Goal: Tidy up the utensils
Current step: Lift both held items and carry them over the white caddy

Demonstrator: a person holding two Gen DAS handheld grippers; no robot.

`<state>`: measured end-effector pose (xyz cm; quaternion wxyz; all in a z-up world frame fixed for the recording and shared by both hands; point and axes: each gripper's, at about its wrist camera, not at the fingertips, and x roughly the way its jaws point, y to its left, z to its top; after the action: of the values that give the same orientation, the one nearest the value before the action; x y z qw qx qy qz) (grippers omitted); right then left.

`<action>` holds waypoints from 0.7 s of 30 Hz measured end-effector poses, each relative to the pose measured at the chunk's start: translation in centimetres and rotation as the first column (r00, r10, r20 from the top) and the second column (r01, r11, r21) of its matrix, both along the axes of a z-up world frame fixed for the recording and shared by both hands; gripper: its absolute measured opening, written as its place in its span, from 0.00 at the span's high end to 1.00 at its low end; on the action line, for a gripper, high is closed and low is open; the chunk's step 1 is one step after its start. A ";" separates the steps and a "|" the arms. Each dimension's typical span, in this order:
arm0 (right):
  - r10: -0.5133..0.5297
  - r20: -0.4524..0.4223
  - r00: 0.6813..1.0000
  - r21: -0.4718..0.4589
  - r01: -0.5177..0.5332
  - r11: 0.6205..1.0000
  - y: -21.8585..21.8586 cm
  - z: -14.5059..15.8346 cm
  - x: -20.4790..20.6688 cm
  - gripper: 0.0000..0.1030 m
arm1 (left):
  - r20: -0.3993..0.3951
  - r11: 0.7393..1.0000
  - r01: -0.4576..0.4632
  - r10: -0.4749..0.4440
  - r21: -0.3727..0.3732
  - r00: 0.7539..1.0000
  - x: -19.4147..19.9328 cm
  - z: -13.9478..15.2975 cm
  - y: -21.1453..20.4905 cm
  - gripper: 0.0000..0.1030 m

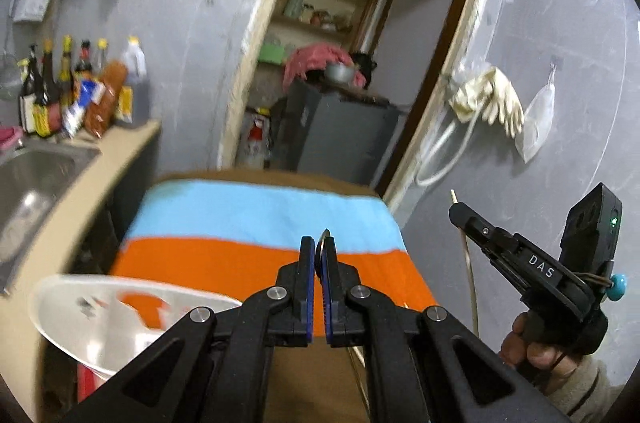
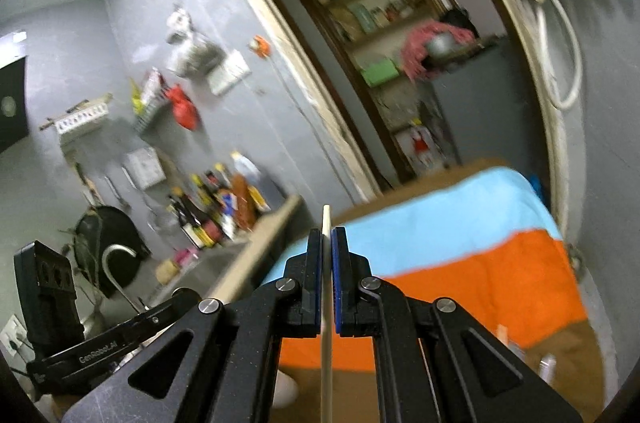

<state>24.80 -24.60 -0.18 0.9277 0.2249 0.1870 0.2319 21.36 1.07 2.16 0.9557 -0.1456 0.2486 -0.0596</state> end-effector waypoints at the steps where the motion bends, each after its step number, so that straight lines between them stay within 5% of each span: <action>1: 0.007 0.022 1.000 0.010 -0.007 1.000 0.9 0.7 0.1 0.96 | 0.017 1.000 -0.010 0.010 0.003 1.000 -0.3 0.8 1.1 0.97; 9: 0.031 0.164 0.986 0.081 -0.045 0.996 8.2 4.0 1.0 0.96 | 0.112 0.989 -0.142 0.137 0.045 0.984 -2.0 3.8 8.7 0.97; 21: -0.054 0.252 0.966 0.089 0.032 0.995 17.0 2.2 1.9 0.96 | 0.124 0.928 -0.353 0.339 0.120 0.933 -2.3 1.4 16.8 0.97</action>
<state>26.72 -7.60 1.99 0.9385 0.2364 0.0516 0.2462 19.03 17.87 3.55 0.9704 -0.1164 0.1740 0.1204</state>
